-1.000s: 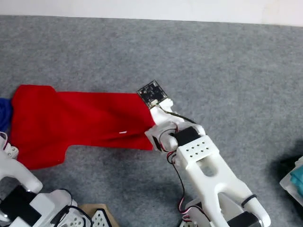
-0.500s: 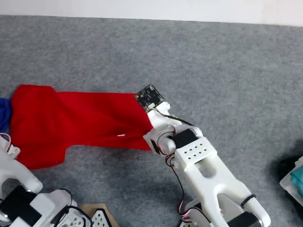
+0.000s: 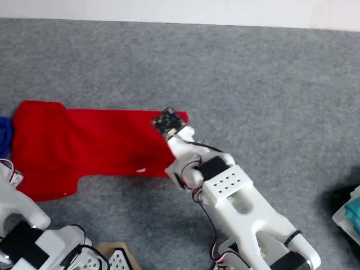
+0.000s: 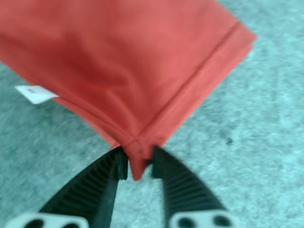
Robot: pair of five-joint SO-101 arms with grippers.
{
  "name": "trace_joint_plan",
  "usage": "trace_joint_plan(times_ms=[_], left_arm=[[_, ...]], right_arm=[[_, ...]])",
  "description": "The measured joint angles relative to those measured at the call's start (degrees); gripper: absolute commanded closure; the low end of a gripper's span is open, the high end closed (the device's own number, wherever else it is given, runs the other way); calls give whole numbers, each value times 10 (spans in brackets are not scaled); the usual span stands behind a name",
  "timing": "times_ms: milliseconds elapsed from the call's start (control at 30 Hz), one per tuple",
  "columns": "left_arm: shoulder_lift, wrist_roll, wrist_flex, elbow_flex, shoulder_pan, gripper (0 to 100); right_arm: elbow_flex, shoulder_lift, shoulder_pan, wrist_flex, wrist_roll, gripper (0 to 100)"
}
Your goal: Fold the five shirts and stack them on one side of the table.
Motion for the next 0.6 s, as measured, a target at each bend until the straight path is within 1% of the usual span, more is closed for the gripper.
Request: trace_joint_plan(times_ms=[100, 200, 367, 467, 500, 600], left_arm=[[0, 21, 13, 0, -1, 640], [0, 24, 65, -20, -10, 649], [0, 25, 156, -98, -34, 687], [0, 33, 170, -141, -53, 751], [0, 36, 172, -155, -53, 782], [0, 53, 172, -179, -38, 912]], right_arm=[[-1, 0, -6, 20, 0, 793], [-25, -2, -6, 55, 0, 793], [-82, -33, -6, 124, 0, 793], [-100, -71, -6, 144, 0, 810], [-105, -83, -6, 147, 0, 837], [-111, -101, -6, 148, 0, 967]])
